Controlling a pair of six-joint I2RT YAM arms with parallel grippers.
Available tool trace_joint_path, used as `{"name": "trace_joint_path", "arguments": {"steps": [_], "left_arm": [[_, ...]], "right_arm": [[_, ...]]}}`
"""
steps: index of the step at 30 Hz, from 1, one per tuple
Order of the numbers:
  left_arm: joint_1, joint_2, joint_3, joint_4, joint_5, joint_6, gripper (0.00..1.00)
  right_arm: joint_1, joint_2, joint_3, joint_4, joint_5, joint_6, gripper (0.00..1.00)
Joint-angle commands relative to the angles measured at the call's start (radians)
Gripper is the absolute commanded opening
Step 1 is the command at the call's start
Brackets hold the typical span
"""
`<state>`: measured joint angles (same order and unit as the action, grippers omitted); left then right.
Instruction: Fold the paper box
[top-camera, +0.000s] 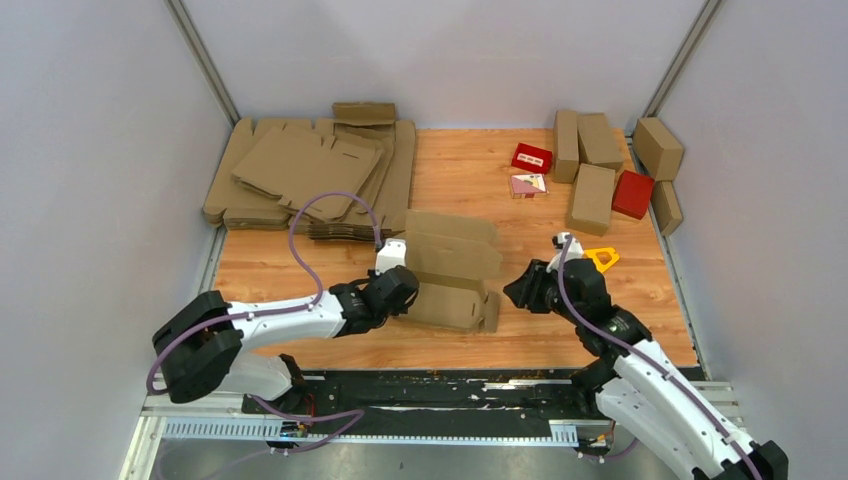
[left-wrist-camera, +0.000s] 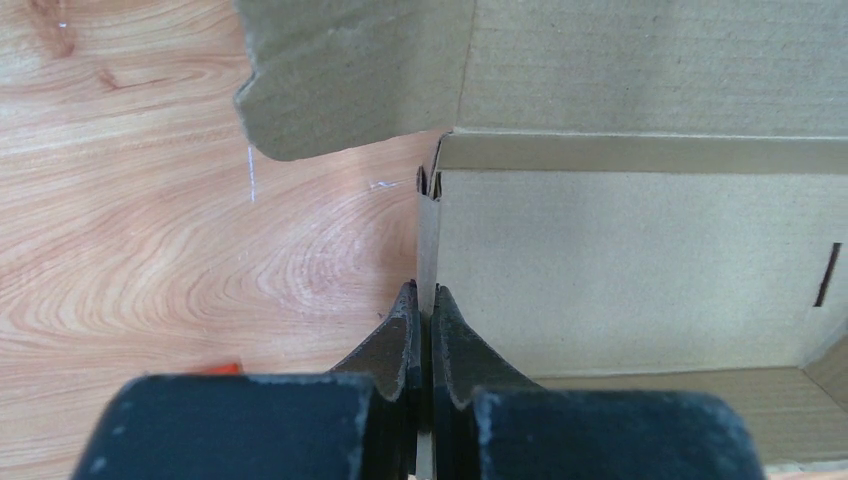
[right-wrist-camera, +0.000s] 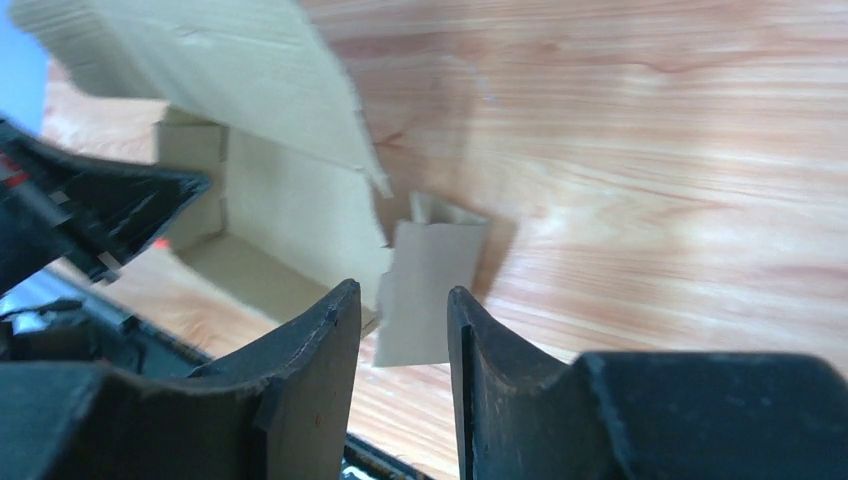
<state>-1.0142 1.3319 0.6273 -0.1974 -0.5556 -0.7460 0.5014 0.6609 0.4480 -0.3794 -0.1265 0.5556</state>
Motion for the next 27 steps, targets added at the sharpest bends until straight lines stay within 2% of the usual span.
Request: {"name": "trace_joint_path", "arguments": {"steps": [1, 5, 10, 17, 22, 27], "left_arm": [[0.019, -0.074, 0.010, 0.037, 0.054, -0.002, 0.00], [0.051, -0.132, -0.026, 0.066, 0.123, -0.009, 0.00], [0.060, -0.193, -0.040, 0.046, 0.132, -0.010, 0.00], [0.062, -0.196, -0.033, 0.049, 0.150, -0.006, 0.00], [0.061, -0.159, -0.013, 0.038, 0.153, 0.009, 0.00], [0.060, -0.129, -0.003, 0.045, 0.161, 0.011, 0.00]], "right_arm": [[-0.003, -0.044, -0.036, -0.102, 0.229, 0.017, 0.38], [-0.003, 0.010, -0.062, -0.071, 0.240, 0.033, 0.38], [-0.003, 0.098, -0.067, -0.032, 0.204, 0.035, 0.35], [-0.004, 0.090, -0.117, 0.210, -0.131, 0.025, 0.32], [-0.003, 0.065, -0.131, 0.286, -0.232, 0.032, 0.32], [-0.001, 0.095, -0.112, 0.290, -0.267, 0.016, 0.31]]}}
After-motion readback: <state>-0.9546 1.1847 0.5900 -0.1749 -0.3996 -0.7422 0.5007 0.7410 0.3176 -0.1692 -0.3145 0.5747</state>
